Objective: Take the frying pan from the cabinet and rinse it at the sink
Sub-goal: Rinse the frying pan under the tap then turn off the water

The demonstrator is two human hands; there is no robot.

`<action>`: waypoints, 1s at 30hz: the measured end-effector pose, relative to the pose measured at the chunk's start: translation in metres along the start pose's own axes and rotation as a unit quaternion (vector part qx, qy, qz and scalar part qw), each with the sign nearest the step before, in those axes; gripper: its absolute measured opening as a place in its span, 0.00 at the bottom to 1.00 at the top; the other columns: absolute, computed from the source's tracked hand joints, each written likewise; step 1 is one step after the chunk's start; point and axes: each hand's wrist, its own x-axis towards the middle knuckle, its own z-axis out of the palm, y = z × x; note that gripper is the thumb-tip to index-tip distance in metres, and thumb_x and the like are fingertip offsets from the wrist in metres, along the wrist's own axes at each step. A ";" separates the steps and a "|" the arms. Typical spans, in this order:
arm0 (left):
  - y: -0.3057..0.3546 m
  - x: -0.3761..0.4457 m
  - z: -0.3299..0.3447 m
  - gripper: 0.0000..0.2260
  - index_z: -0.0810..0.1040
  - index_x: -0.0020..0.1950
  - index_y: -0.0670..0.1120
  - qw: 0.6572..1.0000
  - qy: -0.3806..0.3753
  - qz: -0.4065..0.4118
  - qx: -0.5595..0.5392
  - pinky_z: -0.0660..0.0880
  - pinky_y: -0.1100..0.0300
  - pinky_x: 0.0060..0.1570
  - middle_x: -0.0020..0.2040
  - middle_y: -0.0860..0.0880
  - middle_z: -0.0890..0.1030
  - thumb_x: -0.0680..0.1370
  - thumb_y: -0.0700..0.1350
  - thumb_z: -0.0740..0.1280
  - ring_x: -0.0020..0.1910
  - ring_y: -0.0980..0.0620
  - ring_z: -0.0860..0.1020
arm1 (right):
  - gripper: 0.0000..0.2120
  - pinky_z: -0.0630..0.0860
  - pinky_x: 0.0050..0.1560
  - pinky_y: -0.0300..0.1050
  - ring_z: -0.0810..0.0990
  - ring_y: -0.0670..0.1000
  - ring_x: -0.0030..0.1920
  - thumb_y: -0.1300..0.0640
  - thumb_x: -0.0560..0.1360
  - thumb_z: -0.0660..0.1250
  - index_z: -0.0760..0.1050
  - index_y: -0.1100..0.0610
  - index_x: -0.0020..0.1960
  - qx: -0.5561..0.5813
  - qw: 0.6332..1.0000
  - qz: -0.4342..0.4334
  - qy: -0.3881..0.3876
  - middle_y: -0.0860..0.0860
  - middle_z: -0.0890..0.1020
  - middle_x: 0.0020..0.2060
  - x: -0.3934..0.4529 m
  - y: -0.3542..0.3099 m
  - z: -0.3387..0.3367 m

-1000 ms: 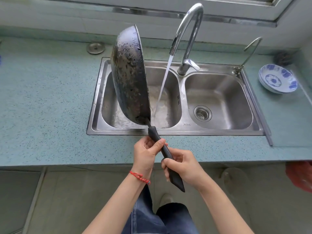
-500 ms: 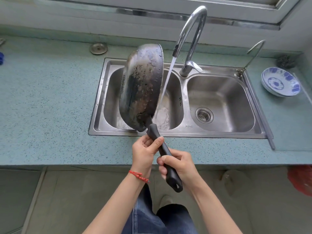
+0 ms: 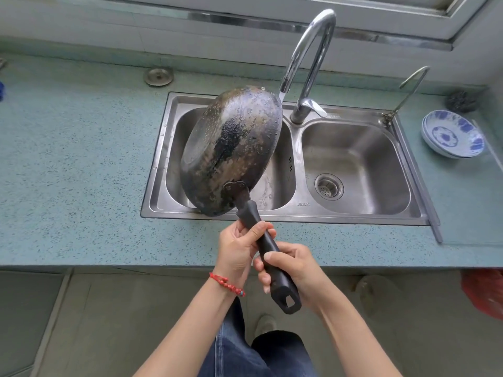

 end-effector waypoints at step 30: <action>-0.022 0.033 -0.004 0.06 0.77 0.40 0.37 0.997 0.019 -0.020 0.069 0.64 0.66 0.16 0.31 0.45 0.82 0.74 0.39 0.65 0.16 0.56 0.70 | 0.06 0.74 0.25 0.44 0.73 0.52 0.24 0.72 0.74 0.59 0.72 0.66 0.40 -0.059 0.991 -0.034 0.115 0.59 0.74 0.29 0.013 0.007 0.002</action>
